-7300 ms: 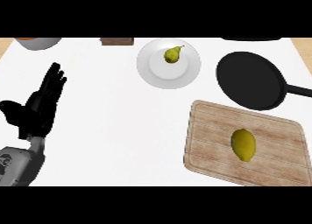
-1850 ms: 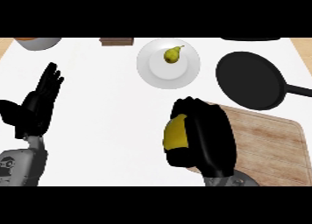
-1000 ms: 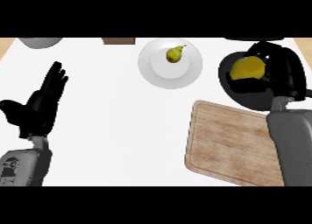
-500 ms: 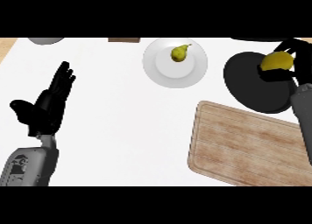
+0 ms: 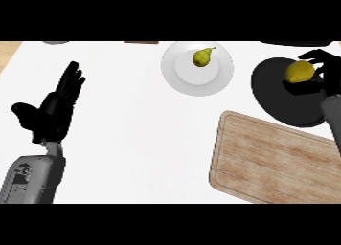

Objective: Pick the lemon from the cutting board and place it in the pan

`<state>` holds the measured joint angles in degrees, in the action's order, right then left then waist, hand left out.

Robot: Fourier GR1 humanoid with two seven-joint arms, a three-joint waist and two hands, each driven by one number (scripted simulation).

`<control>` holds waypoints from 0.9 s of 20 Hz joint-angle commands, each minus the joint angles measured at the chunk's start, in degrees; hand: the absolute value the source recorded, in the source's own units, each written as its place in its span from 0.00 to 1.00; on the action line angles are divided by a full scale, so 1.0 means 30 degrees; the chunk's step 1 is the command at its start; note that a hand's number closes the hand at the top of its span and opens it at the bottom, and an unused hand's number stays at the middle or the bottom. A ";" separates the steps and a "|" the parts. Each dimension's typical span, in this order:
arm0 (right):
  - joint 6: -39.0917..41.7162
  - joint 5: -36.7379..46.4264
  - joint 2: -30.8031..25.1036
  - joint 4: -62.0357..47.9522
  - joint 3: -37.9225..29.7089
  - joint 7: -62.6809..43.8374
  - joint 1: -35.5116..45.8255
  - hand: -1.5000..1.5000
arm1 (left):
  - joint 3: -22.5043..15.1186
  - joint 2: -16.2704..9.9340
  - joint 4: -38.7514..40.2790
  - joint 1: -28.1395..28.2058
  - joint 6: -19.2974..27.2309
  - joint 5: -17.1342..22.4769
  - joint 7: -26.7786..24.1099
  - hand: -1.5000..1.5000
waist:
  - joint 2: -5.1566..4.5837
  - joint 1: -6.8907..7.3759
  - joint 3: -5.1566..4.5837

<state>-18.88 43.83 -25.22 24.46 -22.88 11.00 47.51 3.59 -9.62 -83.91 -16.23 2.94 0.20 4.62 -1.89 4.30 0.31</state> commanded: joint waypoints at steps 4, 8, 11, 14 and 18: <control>0.4220 -0.1760 -0.0488 -0.3344 -0.1328 0.1864 0.0798 0.00 | -0.0489 0.0403 0.0018 0.0245 0.0219 -0.0420 -0.0142 0.50 | -0.0014 0.0067 0.0012; 0.2202 -0.1974 -0.0105 -0.3530 -0.1802 0.3839 0.0513 0.00 | 0.0070 0.0018 -0.0002 -0.0867 0.0309 -0.0170 0.0659 0.50 | -0.0005 -0.0058 0.0021; 0.2181 -0.3429 -0.0348 -0.3065 -0.3119 0.5995 0.0241 0.00 | 0.0056 -0.0044 0.0402 0.0203 0.0196 -0.0421 -0.0444 0.50 | 0.0134 -0.0364 -0.0003; 0.2587 -0.5075 -0.0470 -0.2917 -0.4598 0.7120 0.0204 0.00 | 0.0183 -0.0002 0.0146 -0.0236 0.0283 -0.0187 0.0350 0.50 | 0.0277 -0.0625 -0.0011; 0.6212 -0.6777 -0.1746 -0.3322 -0.5795 0.8672 -0.1010 0.00 | 0.0893 -0.0401 0.0132 0.1216 -0.0039 0.0168 -0.0789 0.50 | 0.0430 -0.0947 -0.0051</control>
<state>-6.72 27.82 -28.08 15.06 -36.95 32.40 47.03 4.96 -10.17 -83.37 -15.73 3.65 -0.18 4.56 -1.00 2.26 0.23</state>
